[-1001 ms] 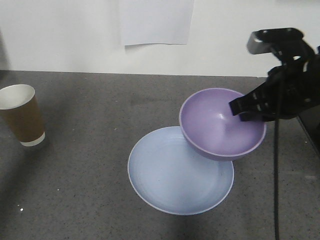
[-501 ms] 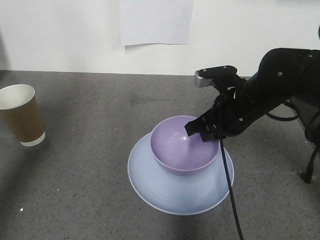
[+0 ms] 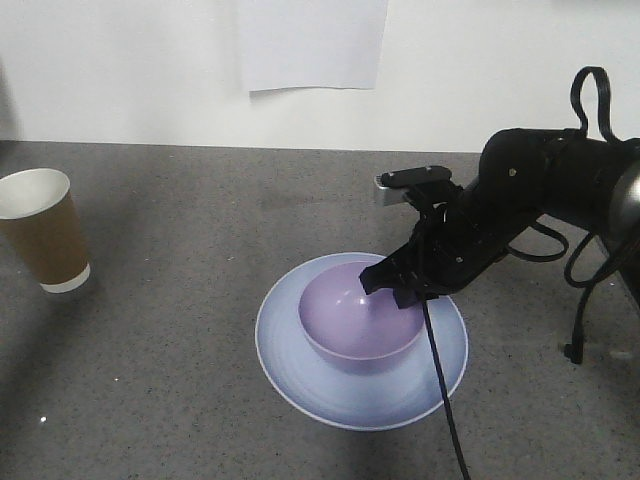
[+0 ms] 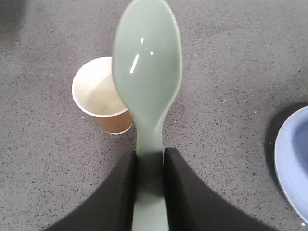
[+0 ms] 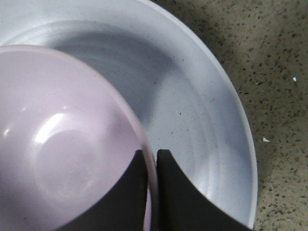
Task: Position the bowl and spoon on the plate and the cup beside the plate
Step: 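Lower the lavender bowl with the right gripper onto the plate center, then open the right gripper and lift it away from the bowl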
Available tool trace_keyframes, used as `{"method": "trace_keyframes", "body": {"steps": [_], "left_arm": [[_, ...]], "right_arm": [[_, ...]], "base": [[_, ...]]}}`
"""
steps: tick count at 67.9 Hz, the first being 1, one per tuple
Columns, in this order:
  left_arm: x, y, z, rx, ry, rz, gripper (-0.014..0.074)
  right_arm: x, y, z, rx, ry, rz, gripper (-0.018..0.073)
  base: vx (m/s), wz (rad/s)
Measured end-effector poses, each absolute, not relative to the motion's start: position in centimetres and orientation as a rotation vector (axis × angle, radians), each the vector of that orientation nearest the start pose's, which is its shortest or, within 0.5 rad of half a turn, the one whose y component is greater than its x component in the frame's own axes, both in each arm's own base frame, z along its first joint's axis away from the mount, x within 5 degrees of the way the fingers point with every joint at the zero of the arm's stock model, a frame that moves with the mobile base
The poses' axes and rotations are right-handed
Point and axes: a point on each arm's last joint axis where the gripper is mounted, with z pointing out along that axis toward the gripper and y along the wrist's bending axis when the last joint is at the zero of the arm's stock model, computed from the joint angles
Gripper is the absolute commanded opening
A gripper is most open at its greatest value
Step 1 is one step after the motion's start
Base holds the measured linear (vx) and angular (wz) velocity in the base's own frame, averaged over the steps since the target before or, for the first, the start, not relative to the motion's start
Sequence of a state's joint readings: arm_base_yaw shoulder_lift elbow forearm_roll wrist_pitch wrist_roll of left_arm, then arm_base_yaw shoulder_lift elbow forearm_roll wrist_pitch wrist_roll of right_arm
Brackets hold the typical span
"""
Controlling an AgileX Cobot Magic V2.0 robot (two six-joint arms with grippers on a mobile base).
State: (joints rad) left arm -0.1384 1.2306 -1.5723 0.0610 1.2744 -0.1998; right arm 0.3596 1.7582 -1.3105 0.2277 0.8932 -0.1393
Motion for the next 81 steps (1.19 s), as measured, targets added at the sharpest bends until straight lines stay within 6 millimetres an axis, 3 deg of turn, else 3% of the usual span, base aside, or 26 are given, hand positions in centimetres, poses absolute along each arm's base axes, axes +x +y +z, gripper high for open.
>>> {"method": "trace_keyframes", "body": {"steps": [27,40,65,81], "left_arm": [[22.0,-2.5,45.8,-0.079,2.414,-0.077,-0.0006],[22.0,-2.5,45.8,-0.079,2.414,-0.077,-0.0006],[22.0,-2.5,45.8,-0.079,2.414,-0.077,-0.0006],[22.0,-2.5,45.8,-0.079,2.414,-0.077,-0.0006]], "right_arm": [[33.2,14.2,24.0,-0.528,2.794,0.336,0.0054],[33.2,14.2,24.0,-0.508,2.803,0.339,0.0188],[33.2,14.2,24.0,-0.472,2.812,0.344,0.0571],[32.8,14.0,25.6,-0.467,2.753,0.35,0.0597]], "base": [[0.0,0.0],[0.0,0.0],[0.0,0.0],[0.0,0.0]]}}
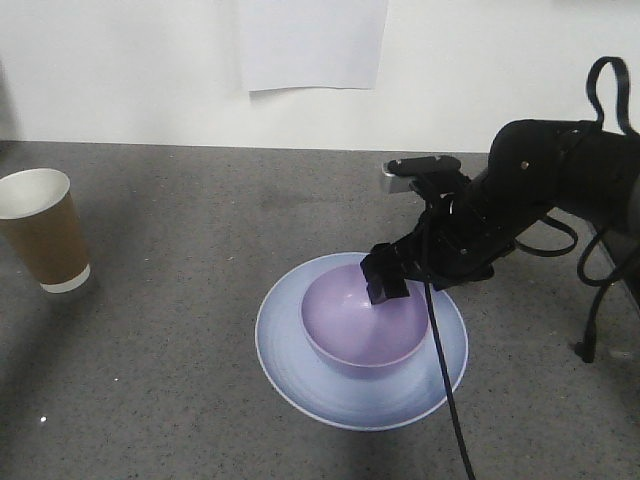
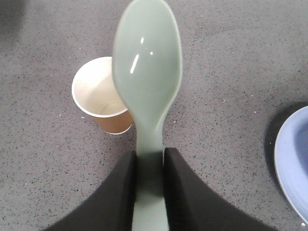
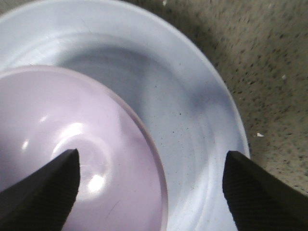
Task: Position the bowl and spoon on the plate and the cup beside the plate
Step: 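Open the right gripper and lift it away from the bowl, then move the left gripper with the spoon over the bowl and lower it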
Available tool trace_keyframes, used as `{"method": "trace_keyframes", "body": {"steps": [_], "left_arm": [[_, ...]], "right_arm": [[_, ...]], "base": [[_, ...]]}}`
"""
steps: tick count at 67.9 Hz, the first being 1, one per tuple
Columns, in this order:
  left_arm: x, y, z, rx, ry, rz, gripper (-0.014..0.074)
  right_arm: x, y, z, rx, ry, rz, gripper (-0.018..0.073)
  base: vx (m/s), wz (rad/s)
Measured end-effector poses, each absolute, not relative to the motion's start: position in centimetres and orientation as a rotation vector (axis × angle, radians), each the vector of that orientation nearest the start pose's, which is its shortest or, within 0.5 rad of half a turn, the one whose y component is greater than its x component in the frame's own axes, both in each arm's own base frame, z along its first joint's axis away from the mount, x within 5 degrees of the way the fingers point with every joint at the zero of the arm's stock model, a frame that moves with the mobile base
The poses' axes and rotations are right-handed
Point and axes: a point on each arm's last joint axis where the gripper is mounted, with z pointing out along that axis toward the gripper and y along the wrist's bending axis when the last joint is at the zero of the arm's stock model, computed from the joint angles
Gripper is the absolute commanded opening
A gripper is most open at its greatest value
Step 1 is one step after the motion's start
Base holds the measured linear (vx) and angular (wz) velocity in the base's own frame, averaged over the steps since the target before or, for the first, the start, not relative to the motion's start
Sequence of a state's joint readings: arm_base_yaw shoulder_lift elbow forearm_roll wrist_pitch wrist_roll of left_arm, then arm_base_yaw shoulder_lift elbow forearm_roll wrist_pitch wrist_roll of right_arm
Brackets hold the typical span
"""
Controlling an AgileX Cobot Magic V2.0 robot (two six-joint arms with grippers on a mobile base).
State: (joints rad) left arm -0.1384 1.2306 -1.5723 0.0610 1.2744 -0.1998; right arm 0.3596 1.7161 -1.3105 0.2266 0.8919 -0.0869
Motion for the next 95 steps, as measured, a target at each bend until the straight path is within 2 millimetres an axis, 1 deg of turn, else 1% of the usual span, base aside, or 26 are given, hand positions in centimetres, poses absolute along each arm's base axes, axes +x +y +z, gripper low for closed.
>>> {"method": "trace_keyframes", "body": {"steps": [16,24,29,35,43,51,63,73,79,85,90,95], "left_arm": [[22.0,-2.5,45.8,-0.079,2.414,-0.077,-0.0006],[22.0,-2.5,45.8,-0.079,2.414,-0.077,-0.0006],[22.0,-2.5,45.8,-0.079,2.414,-0.077,-0.0006],[22.0,-2.5,45.8,-0.079,2.414,-0.077,-0.0006],[22.0,-2.5,45.8,-0.079,2.414,-0.077,-0.0006],[22.0,-2.5,45.8,-0.079,2.414,-0.077,-0.0006],[22.0,-2.5,45.8,-0.079,2.414,-0.077,-0.0006],[22.0,-2.5,45.8,-0.073,2.414,-0.074,-0.0006],[22.0,-2.5,45.8,-0.039,2.415,-0.063,-0.0006],[22.0,-2.7,45.8,0.017,2.416,-0.066,-0.0006],[21.9,-3.1,45.8,0.088,2.417,-0.093,-0.0006],[21.8,-3.8,45.9,0.187,2.411,-0.175,-0.0006]], "right_arm": [[31.5,13.2,29.1,-0.469,2.65,0.307,0.0593],[30.8,12.0,30.9,-0.44,2.612,0.287,0.0593],[30.3,10.6,32.1,-0.394,2.591,0.277,0.0593],[29.7,8.3,33.6,-0.321,2.572,0.251,0.0593],[28.1,5.8,35.7,-0.262,2.543,0.218,0.0593],[25.9,4.3,37.8,-0.226,2.508,0.199,0.0593],[22.1,3.6,40.8,-0.229,2.415,0.186,0.0593],[19.8,3.4,42.2,-0.238,2.366,0.183,0.0593],[19.0,3.3,42.7,-0.24,2.347,0.182,0.0593],[18.6,3.2,42.9,-0.243,2.339,0.18,0.0593],[18.6,3.2,42.8,-0.244,2.341,0.18,0.0593],[18.6,3.2,42.8,-0.246,2.342,0.177,0.0593]], "base": [[0.0,0.0],[0.0,0.0],[0.0,0.0],[0.0,0.0],[0.0,0.0],[0.0,0.0],[0.0,0.0],[0.0,0.0],[0.0,0.0],[0.0,0.0],[0.0,0.0],[0.0,0.0]]}}
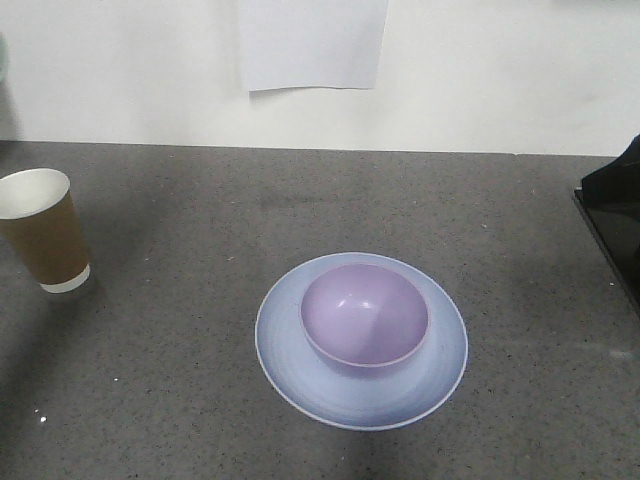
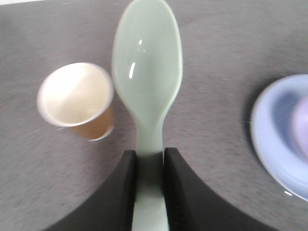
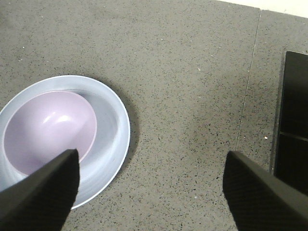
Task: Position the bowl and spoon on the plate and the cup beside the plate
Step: 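Move the left gripper with the spoon over the bowl and lower it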
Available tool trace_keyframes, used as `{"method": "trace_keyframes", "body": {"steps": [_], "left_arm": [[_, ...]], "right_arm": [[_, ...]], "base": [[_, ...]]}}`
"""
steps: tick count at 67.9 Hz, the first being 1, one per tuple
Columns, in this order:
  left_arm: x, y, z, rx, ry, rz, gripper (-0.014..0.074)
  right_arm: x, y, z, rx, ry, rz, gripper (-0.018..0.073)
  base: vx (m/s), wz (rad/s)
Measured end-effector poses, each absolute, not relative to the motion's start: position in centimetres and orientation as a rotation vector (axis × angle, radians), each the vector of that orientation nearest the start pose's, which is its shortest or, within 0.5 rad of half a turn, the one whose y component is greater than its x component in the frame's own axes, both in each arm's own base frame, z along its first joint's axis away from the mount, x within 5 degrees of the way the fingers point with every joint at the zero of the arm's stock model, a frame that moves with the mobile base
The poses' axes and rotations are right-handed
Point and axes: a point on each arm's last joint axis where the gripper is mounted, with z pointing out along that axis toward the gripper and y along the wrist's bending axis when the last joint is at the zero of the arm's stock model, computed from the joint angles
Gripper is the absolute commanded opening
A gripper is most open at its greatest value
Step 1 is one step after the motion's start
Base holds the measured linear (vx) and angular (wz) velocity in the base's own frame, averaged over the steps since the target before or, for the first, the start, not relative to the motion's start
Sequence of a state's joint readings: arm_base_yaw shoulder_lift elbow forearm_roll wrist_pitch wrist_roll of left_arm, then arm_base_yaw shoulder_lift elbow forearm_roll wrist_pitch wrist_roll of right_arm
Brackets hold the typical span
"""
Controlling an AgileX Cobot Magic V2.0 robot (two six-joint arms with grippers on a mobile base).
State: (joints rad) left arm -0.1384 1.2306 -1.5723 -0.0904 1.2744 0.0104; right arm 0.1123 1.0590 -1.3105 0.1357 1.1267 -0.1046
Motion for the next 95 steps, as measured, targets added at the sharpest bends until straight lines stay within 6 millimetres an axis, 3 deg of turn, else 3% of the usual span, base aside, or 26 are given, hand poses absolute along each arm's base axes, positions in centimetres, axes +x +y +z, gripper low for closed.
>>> {"method": "trace_keyframes", "body": {"steps": [21,45,64,77,95], "left_arm": [[22.5,-8.1,45.0,0.585,2.374,-0.404,-0.0007],[26.1,-15.4,39.5,0.879,2.491,-0.49,-0.0007],[27.1,-20.6,35.8,1.068,2.49,-0.514,-0.0007],[27.8,-22.6,34.1,1.093,2.477,-0.524,-0.0007],[28.6,-23.4,33.1,1.073,2.464,-0.526,-0.0006]], "right_arm": [[18.6,3.2,42.8,-0.247,2.342,0.176,0.0593],[18.6,3.2,42.8,-0.247,2.342,0.176,0.0591],[18.6,3.2,42.8,-0.247,2.342,0.176,0.0569],[18.6,3.2,42.8,-0.247,2.342,0.176,0.0554],[18.6,3.2,42.8,-0.247,2.342,0.177,0.0543]], "base": [[0.0,0.0],[0.0,0.0],[0.0,0.0],[0.0,0.0],[0.0,0.0]]}}
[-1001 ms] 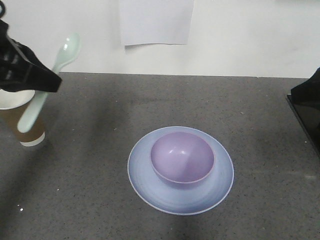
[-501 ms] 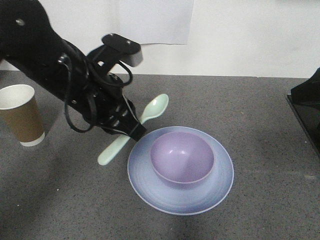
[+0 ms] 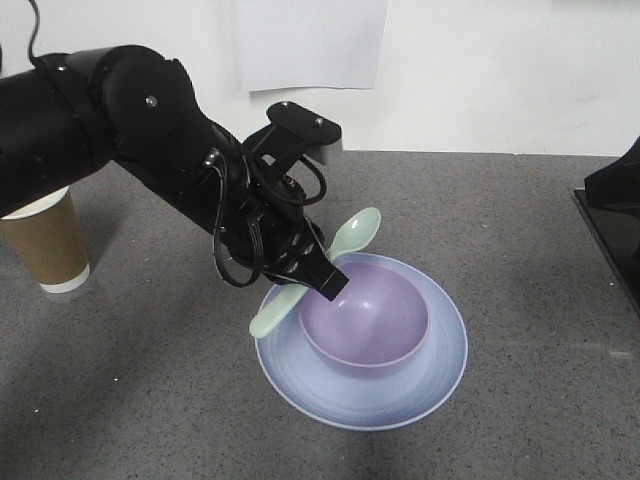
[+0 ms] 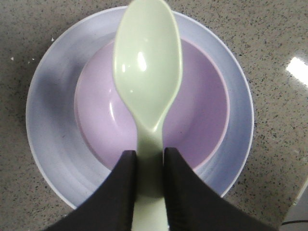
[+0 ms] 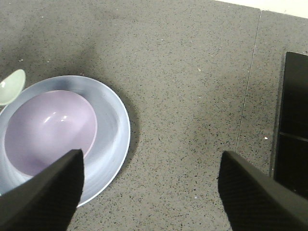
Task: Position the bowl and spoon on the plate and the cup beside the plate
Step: 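Move the left gripper with the spoon over the bowl and lower it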
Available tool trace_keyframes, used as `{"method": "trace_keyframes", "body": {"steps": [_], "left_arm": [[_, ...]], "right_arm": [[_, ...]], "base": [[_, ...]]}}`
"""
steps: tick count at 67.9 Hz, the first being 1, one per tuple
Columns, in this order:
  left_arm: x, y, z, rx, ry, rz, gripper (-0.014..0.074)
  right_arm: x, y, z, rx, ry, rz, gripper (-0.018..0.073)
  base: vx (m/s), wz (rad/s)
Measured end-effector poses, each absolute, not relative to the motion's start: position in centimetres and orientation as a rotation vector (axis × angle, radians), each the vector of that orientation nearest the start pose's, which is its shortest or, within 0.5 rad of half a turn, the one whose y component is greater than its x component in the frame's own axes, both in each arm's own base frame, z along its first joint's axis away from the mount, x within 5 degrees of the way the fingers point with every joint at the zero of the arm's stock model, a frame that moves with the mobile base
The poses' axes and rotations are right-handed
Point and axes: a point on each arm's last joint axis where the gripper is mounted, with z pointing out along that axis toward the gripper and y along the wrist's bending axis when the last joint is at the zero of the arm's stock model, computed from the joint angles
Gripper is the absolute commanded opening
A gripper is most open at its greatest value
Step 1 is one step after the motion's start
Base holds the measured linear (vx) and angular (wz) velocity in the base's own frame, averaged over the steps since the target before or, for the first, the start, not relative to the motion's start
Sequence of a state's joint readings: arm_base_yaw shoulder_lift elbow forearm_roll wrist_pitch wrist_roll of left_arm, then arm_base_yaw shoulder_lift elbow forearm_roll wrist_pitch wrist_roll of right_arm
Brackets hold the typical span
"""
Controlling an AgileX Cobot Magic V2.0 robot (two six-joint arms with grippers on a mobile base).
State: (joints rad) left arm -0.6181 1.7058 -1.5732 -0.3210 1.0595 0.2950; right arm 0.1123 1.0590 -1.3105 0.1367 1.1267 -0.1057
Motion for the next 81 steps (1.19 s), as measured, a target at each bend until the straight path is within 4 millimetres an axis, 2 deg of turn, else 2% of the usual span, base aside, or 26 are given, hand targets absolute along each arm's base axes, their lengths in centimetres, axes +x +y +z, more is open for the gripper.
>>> {"method": "trace_keyframes", "body": {"steps": [21,48,59,81], "left_arm": [[29.6,-24.2,30.8,1.081,2.52,-0.52,0.0001],[30.2,-24.6,29.6,1.077,2.537,-0.524,0.002],[30.4,-24.8,29.1,1.074,2.553,-0.539,0.0061],[30.6,-25.0,28.7,1.075,2.557,-0.542,0.0204]], "right_arm": [[18.6,3.2,42.8,-0.247,2.342,0.177,0.0544],[18.6,3.2,42.8,-0.247,2.341,0.18,0.0544],[18.6,3.2,42.8,-0.247,2.341,0.18,0.0544],[18.6,3.2,42.8,-0.247,2.341,0.18,0.0544]], "base": [[0.0,0.0],[0.0,0.0],[0.0,0.0],[0.0,0.0]]}}
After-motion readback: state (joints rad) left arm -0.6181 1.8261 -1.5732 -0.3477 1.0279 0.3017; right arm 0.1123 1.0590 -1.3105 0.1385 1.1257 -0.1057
